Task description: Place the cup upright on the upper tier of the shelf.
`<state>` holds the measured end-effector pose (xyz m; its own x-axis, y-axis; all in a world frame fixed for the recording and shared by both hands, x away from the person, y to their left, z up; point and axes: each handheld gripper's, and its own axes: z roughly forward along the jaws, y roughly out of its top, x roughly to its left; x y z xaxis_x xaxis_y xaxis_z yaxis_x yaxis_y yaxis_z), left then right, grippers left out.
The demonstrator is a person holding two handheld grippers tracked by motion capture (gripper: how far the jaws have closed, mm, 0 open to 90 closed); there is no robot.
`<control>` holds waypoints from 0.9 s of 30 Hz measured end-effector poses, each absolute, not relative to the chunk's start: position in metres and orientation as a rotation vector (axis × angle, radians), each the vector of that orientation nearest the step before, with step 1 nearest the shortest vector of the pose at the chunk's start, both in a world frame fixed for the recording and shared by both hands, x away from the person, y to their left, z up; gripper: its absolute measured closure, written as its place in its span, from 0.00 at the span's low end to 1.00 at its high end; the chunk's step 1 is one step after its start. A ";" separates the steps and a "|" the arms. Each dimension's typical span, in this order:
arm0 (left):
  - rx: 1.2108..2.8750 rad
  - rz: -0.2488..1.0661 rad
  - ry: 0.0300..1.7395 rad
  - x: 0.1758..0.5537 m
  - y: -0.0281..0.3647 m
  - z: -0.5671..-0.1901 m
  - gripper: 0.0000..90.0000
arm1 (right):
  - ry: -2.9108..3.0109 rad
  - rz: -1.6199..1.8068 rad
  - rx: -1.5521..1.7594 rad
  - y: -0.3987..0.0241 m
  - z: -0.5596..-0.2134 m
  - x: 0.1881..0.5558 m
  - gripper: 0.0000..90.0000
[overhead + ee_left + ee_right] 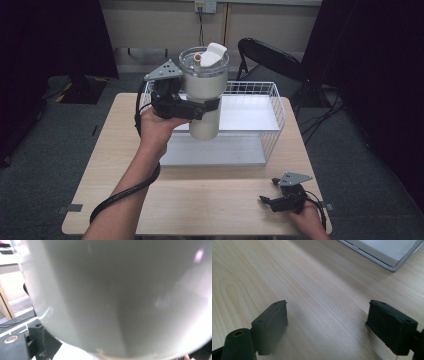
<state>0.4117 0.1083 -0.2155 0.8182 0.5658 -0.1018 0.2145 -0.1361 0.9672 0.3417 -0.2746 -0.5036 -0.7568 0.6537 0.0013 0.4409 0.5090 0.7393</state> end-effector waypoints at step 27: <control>1.712 0.404 0.647 0.439 0.095 -0.210 0.09 | 2.477 1.094 0.920 -0.275 -0.504 0.342 0.18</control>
<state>0.4389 0.0952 -0.2103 0.7849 0.6152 -0.0741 0.2041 -0.1438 0.9683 0.3416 -0.2746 -0.5036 -0.7578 0.6525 0.0010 0.4402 0.5102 0.7389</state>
